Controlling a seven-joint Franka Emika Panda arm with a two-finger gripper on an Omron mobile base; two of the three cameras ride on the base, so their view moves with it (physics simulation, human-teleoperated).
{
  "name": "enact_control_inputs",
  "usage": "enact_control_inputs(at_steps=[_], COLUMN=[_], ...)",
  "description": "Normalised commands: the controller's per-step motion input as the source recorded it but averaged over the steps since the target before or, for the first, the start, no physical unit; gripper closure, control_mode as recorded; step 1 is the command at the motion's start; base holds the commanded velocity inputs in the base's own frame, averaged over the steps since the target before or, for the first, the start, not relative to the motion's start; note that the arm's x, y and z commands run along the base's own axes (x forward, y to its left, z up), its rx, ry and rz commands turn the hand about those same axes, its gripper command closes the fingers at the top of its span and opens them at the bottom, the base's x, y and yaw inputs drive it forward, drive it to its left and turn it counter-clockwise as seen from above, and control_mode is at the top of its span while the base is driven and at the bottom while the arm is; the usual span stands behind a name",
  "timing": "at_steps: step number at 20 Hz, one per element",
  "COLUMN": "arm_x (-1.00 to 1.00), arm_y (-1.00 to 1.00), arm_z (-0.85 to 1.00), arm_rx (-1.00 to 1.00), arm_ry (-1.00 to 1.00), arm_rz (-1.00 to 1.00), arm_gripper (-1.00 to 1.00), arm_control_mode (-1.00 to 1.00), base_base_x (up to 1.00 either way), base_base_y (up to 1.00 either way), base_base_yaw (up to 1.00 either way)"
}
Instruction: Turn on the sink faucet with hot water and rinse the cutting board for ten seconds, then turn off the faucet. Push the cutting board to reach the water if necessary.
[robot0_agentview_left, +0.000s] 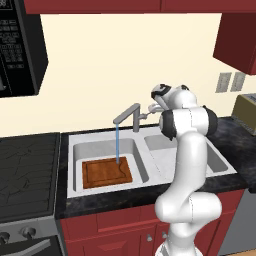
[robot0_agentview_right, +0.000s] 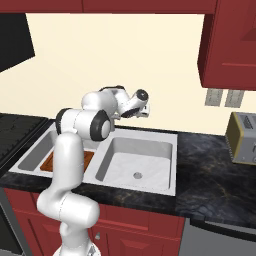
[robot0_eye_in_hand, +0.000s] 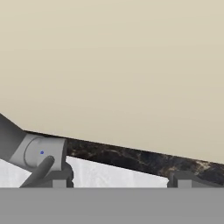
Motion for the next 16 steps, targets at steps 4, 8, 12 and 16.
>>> enact_control_inputs(at_steps=[4, 8, 12, 16], arm_x=[0.00, 0.00, 0.00, 0.00], arm_y=[0.21, 0.23, 0.27, 0.32], arm_z=[0.00, -0.01, -0.03, -0.02], arm_rx=[0.00, 0.00, 0.00, 0.00], arm_ry=[0.00, 0.01, 0.00, 0.01], arm_rz=[0.00, 0.00, 0.00, 0.00], arm_gripper=[-1.00, -1.00, -1.00, -1.00], arm_control_mode=[-1.00, -1.00, -1.00, -1.00], base_base_x=[0.00, 0.00, 0.00, 0.00], base_base_y=[0.00, 0.00, 0.00, 0.00], base_base_yaw=[0.00, 0.00, 0.00, 0.00])
